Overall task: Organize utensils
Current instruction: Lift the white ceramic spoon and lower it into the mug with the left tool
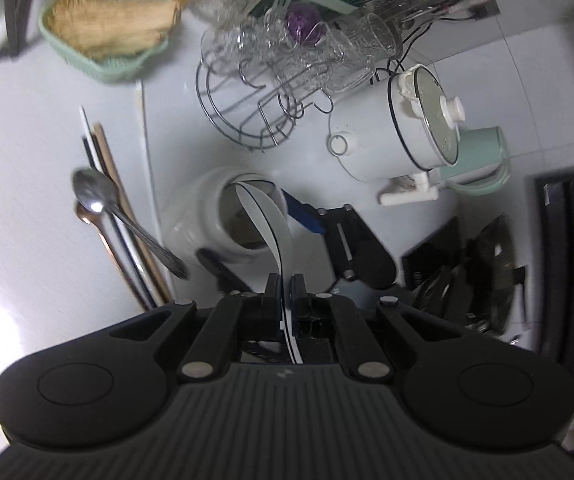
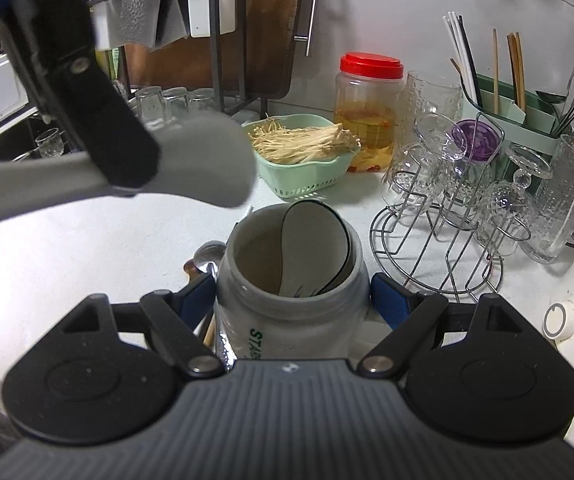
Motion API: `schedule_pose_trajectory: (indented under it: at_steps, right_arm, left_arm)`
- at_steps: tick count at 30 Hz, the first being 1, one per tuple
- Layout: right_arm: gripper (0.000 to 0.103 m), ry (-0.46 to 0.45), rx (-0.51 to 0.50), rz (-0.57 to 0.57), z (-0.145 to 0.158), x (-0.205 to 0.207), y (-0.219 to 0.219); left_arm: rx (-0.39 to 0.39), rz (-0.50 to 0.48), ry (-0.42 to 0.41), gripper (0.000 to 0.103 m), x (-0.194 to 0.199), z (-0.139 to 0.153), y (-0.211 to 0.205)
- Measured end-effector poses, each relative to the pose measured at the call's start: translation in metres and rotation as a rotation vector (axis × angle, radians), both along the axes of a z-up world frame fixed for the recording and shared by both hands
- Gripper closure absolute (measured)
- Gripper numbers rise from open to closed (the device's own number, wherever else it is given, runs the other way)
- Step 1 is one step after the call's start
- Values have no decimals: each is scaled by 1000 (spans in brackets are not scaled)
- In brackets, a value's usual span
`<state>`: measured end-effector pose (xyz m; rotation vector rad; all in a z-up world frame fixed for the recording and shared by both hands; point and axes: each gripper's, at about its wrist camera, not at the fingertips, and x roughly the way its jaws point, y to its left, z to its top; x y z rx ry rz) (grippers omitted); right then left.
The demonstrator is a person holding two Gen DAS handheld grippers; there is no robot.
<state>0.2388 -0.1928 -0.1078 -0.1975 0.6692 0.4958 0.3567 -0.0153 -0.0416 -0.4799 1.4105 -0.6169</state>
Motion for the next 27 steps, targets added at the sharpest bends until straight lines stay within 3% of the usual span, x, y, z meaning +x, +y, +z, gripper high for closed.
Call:
schedule_pose_trajectory:
  at_steps: [6,13,21,27]
  right_arm:
    - [16,-3,4,4,0,1,0]
    - [16,1,3,-4,0,1,1]
    - [16,4,7,-14,0,2,1]
    - [16,1,9,-17,-1,3,2]
  left_arm:
    - [-67,61,174,98,25,-24,1]
    - [-44,112,334,98,42,-51,1]
    - [48,140,403,98,63,-62,-5]
    - [122,127,411,97,75,-67,-15]
